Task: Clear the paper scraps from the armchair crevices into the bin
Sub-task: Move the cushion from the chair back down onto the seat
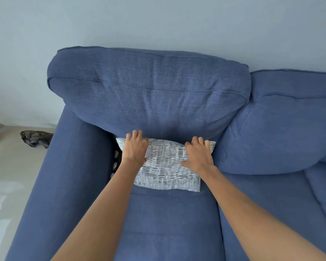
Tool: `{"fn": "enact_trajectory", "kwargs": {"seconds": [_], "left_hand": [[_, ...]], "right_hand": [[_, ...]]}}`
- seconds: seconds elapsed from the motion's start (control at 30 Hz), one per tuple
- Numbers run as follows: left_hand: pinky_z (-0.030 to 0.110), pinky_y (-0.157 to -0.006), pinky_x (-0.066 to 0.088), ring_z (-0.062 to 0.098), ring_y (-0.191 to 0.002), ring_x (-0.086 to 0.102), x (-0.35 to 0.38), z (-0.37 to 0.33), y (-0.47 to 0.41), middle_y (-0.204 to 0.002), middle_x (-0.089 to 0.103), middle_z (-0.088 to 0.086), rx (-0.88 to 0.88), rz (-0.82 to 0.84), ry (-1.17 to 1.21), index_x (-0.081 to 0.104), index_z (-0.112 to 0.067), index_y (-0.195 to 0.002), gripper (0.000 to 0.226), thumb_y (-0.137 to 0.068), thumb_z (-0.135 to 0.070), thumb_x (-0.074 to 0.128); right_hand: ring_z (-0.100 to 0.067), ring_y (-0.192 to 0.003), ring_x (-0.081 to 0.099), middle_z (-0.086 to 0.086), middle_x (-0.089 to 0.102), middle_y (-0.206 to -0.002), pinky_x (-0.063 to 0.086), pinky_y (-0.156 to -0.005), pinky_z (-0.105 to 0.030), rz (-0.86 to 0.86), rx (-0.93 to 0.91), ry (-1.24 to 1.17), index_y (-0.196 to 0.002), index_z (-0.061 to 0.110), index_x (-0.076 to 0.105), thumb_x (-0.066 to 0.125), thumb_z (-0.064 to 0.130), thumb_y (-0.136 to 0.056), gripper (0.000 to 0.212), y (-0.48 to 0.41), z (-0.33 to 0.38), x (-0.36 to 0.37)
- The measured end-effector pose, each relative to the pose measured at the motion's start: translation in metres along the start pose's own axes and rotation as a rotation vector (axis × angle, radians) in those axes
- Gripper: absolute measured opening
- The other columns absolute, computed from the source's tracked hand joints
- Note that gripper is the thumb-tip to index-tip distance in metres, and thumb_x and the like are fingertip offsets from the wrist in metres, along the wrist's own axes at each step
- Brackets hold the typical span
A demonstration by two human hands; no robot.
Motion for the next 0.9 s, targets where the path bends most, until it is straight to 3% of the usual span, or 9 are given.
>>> {"fn": "enact_trajectory", "kwargs": {"seconds": [0.13, 0.23, 0.33, 0.43, 0.63, 0.73, 0.9], "left_hand": [[0.036, -0.104, 0.036, 0.024, -0.117, 0.047, 0.015, -0.016, 0.019, -0.126, 0.046, 0.005, 0.032, 0.058, 0.074, 0.042, -0.011, -0.134, 0.082, -0.07, -0.046, 0.079], [0.035, -0.102, 0.041, 0.027, -0.122, 0.049, 0.032, -0.021, 0.039, -0.135, 0.043, 0.012, -0.052, 0.133, 0.268, 0.016, -0.007, -0.149, 0.113, -0.067, -0.04, 0.085], [0.037, -0.106, 0.037, 0.03, -0.127, 0.043, 0.045, -0.029, 0.058, -0.144, 0.037, 0.017, -0.098, 0.133, 0.25, 0.0, -0.013, -0.156, 0.109, -0.078, -0.031, 0.075], [0.037, -0.106, 0.035, 0.029, -0.125, 0.041, 0.052, -0.039, 0.084, -0.141, 0.04, 0.013, -0.103, 0.166, 0.227, 0.002, -0.018, -0.156, 0.097, -0.082, -0.023, 0.065], [0.036, -0.101, 0.035, 0.027, -0.122, 0.042, 0.064, -0.054, 0.146, -0.134, 0.043, 0.008, -0.12, 0.144, 0.274, 0.014, -0.027, -0.154, 0.085, -0.084, -0.026, 0.063], [0.035, -0.1, 0.034, 0.027, -0.121, 0.042, 0.076, -0.066, 0.184, -0.132, 0.045, 0.007, -0.144, 0.114, 0.293, 0.021, -0.03, -0.151, 0.083, -0.081, -0.027, 0.066], [0.041, -0.113, 0.024, 0.034, -0.132, 0.031, 0.108, -0.09, 0.244, -0.137, 0.04, 0.01, -0.194, 0.066, 0.326, 0.022, -0.028, -0.15, 0.088, -0.076, -0.023, 0.071]], "right_hand": [[-0.024, -0.114, 0.049, -0.004, 0.055, -0.121, 0.031, -0.105, -0.039, 0.039, -0.025, -0.069, -0.121, 0.017, 0.055, 0.078, 0.062, -0.068, 0.073, 0.024, 0.002, 0.016], [-0.028, -0.119, 0.052, -0.008, 0.054, -0.129, 0.037, -0.104, -0.039, 0.139, -0.012, -0.189, -0.131, 0.015, 0.044, 0.081, 0.052, -0.069, 0.082, 0.041, 0.003, 0.033], [-0.029, -0.124, 0.051, -0.009, 0.051, -0.134, 0.038, -0.102, -0.04, 0.12, 0.001, -0.237, -0.136, 0.014, 0.037, 0.082, 0.046, -0.071, 0.086, 0.059, 0.006, 0.043], [-0.027, -0.123, 0.05, -0.007, 0.051, -0.132, 0.039, -0.102, -0.039, 0.086, -0.002, -0.242, -0.136, 0.017, 0.036, 0.082, 0.043, -0.073, 0.082, 0.084, 0.01, 0.05], [-0.031, -0.13, 0.042, -0.011, 0.04, -0.143, 0.035, -0.11, -0.044, 0.09, -0.035, -0.26, -0.154, 0.023, 0.021, 0.08, 0.046, -0.075, 0.101, 0.141, 0.024, 0.077], [-0.03, -0.125, 0.044, -0.012, 0.041, -0.14, 0.036, -0.108, -0.042, 0.072, -0.042, -0.263, -0.154, 0.025, 0.025, 0.082, 0.044, -0.074, 0.1, 0.175, 0.032, 0.093], [-0.028, -0.115, 0.049, -0.01, 0.041, -0.133, 0.041, -0.101, -0.04, 0.05, -0.063, -0.298, -0.15, 0.025, 0.033, 0.085, 0.039, -0.071, 0.095, 0.229, 0.052, 0.127]]}}
Point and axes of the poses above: each hand's wrist, its own y-axis away from the middle knuckle, its own x-axis out of the palm, z = x × y, the point moved 7 cm from there along -y, towards the middle knuckle
